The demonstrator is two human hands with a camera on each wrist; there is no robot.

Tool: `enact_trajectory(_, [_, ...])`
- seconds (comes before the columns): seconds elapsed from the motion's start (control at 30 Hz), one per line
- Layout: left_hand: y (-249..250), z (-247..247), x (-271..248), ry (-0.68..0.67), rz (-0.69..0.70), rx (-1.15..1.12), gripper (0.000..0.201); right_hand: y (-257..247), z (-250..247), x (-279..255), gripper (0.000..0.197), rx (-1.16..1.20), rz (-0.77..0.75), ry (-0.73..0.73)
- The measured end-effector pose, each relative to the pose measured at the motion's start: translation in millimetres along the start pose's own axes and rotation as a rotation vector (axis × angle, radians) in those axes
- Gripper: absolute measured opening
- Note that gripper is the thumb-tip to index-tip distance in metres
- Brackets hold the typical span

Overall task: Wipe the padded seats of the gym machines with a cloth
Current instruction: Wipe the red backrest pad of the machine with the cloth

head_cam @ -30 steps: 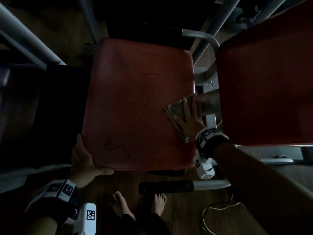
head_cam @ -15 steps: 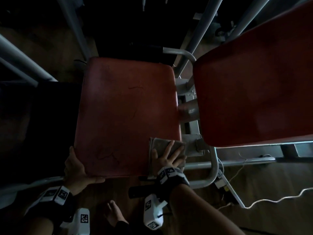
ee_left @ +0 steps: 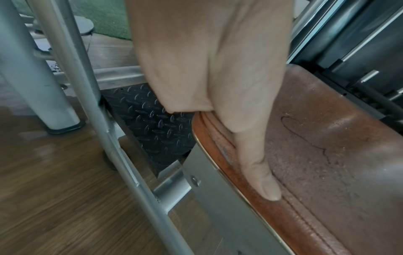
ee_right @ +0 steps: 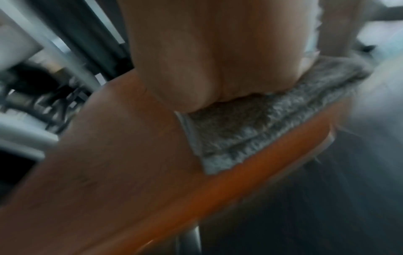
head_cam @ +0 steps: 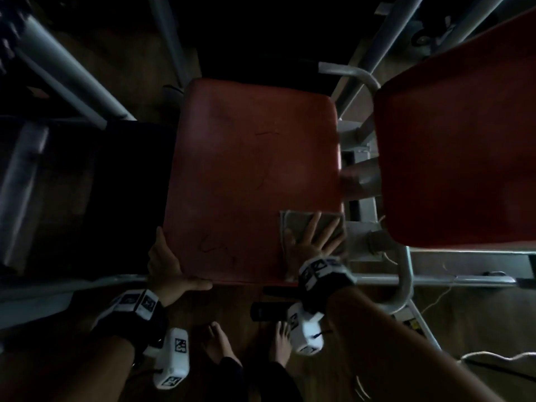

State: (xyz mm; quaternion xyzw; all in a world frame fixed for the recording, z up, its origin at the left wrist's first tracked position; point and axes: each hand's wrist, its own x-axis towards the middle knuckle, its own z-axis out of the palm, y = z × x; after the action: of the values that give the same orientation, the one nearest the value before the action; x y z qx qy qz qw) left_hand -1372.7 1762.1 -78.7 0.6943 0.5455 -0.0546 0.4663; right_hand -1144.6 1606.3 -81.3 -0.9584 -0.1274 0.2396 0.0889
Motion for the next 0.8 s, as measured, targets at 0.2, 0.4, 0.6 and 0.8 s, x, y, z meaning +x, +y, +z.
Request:
enact_trajectory(0.2, [1.3, -1.8, -2.9, -0.035, -0.047, 0.037, 0.169, -18.4, -22.3, 40.7, 0.097, -0.247, -0.307, -0.080])
enact_trajectory(0.4, [5.3, -7.5, -6.8, -0.074, -0.076, 0.027, 0.166, 4.1, -40.1, 20.1, 0.072, -0.522, -1.130, 0.045])
enact_trajectory(0.6, [6.7, -8.9, -8.1, -0.075, -0.085, 0.014, 0.165, 13.7, -43.6, 13.9, 0.088, -0.716, -1.529, -0.075])
enact_trajectory(0.8, [3.8, -10.4, -9.6, -0.083, -0.076, 0.025, 0.167, -7.8, -40.4, 16.1, 0.058, -0.695, -1.606, -0.061])
